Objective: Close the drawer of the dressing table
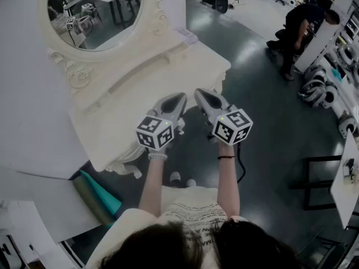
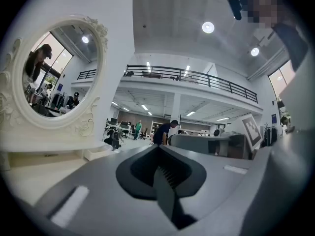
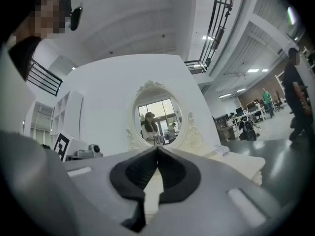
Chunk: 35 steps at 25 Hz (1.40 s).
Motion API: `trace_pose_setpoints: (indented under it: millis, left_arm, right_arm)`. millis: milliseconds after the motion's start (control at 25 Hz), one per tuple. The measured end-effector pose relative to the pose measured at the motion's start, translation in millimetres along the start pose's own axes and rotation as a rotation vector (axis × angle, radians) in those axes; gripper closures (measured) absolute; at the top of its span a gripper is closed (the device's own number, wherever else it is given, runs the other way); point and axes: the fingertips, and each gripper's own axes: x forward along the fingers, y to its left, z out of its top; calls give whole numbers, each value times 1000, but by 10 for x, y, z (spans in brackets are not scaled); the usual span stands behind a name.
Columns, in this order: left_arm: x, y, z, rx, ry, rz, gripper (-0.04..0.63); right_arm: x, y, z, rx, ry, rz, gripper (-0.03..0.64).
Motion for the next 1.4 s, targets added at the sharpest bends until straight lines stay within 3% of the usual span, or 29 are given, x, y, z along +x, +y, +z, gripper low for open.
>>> trace_pose_setpoints:
  millis: [680, 1400]
  left_arm:
    - [17, -387, -178, -30, 14, -25, 591]
    - [228, -101, -279, -64, 22, -8, 591]
  right_arm:
    - [-378, -108, -20, 27, -1, -38, 614]
    - [-84, -320, -161, 44, 33, -9, 614]
